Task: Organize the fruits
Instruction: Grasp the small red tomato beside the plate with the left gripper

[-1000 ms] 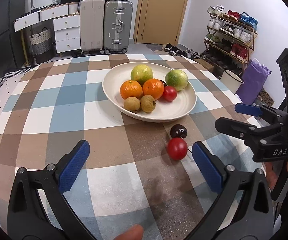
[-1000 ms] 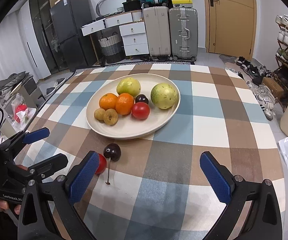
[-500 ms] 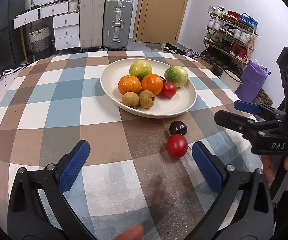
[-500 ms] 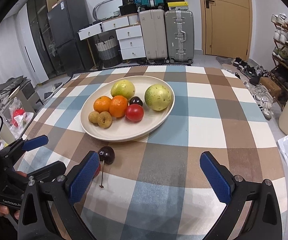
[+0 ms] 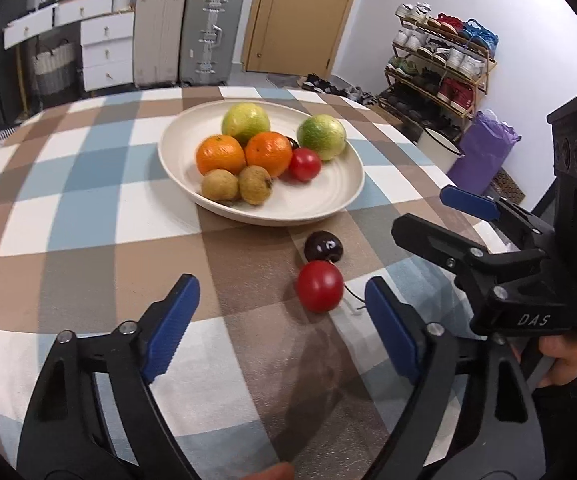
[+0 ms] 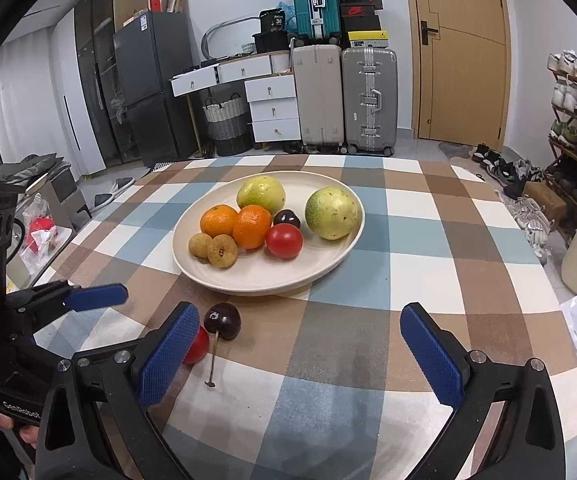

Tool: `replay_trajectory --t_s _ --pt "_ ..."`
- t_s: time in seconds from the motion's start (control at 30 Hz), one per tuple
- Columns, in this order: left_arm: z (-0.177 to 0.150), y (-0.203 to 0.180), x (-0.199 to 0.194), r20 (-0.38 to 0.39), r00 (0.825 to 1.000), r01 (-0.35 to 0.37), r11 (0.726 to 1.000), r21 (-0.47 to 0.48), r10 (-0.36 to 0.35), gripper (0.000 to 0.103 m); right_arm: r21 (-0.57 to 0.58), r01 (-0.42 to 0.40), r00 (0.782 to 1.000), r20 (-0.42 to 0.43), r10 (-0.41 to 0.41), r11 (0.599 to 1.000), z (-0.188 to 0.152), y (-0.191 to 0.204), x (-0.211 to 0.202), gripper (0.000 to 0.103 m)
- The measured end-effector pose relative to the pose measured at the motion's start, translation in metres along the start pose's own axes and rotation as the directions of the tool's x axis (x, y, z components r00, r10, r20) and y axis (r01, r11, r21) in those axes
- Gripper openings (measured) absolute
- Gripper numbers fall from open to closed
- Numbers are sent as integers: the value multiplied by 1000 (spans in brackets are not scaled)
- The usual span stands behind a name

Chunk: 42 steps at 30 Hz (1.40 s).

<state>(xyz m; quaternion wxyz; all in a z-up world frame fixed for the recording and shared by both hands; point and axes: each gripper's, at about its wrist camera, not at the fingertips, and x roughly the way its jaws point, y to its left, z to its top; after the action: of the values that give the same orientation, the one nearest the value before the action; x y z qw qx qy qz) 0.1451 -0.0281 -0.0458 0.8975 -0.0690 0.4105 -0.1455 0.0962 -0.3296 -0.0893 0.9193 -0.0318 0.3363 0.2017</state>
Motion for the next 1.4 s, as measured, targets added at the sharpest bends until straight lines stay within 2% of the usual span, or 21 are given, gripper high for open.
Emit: replay_trajectory --t_s 0.23,0.33,0.47,0.53,0.63,0.67,0.7,0.87,1.07,1.27,1.4 --pt "-1 -6 16 -46 999 -3 1000 24 4 69 62 -2 1000 -20 4 998 -1 -10 2 102" --pt "-2 -9 23 -70 997 -7 999 41 10 63 65 12 999 -37 -9 998 -2 -10 5 102" --pt "0 -12 27 -73 997 19 999 37 -16 61 52 26 999 -44 -24 998 -3 -8 7 102" --pt "0 -15 29 -76 997 16 999 51 -12 56 42 31 999 -45 -29 999 -4 -6 7 102" --pt "0 -18 29 -80 997 27 998 62 -22 38 41 25 999 -46 -23 999 -4 -6 8 102" --pt "0 -18 29 -81 996 40 997 59 -36 29 42 24 999 -44 -23 999 -4 -6 7 102" --pt "-1 -17 29 -87 995 60 997 52 -55 25 44 22 999 -43 -20 999 -4 -6 7 102" --pt "-1 -12 24 -70 995 68 997 29 -66 25 96 -33 998 -49 38 995 -3 -11 8 102" --pt "2 10 9 -11 1000 -1 999 -34 0 25 90 -36 997 -59 41 995 -3 -7 9 102" --pt "4 30 -2 30 997 -66 995 -73 68 25 7 4 997 -83 -3 1000 -6 8 14 102" --pt "4 37 -6 44 995 -91 993 -81 95 25 -28 22 990 -138 -25 999 -8 16 24 102"
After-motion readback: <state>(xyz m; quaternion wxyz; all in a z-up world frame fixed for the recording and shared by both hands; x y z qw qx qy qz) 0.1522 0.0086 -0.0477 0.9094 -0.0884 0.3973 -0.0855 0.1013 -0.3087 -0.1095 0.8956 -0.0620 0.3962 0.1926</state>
